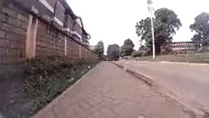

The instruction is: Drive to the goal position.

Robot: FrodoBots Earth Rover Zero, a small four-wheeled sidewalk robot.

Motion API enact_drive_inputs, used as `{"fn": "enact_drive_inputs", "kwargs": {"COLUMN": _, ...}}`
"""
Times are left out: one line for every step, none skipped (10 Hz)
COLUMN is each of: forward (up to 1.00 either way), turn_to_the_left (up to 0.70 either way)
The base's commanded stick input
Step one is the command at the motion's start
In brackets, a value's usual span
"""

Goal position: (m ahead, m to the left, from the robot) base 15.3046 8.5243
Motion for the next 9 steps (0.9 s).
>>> {"fn": "enact_drive_inputs", "kwargs": {"forward": 0.5, "turn_to_the_left": 0.0}}
{"fn": "enact_drive_inputs", "kwargs": {"forward": 0.5, "turn_to_the_left": 0.0}}
{"fn": "enact_drive_inputs", "kwargs": {"forward": 0.5, "turn_to_the_left": 0.0}}
{"fn": "enact_drive_inputs", "kwargs": {"forward": 0.5, "turn_to_the_left": 0.0}}
{"fn": "enact_drive_inputs", "kwargs": {"forward": 0.5, "turn_to_the_left": 0.0}}
{"fn": "enact_drive_inputs", "kwargs": {"forward": 0.5, "turn_to_the_left": 0.0}}
{"fn": "enact_drive_inputs", "kwargs": {"forward": 0.5, "turn_to_the_left": 0.0}}
{"fn": "enact_drive_inputs", "kwargs": {"forward": 0.5, "turn_to_the_left": 0.0}}
{"fn": "enact_drive_inputs", "kwargs": {"forward": 0.5, "turn_to_the_left": 0.0}}
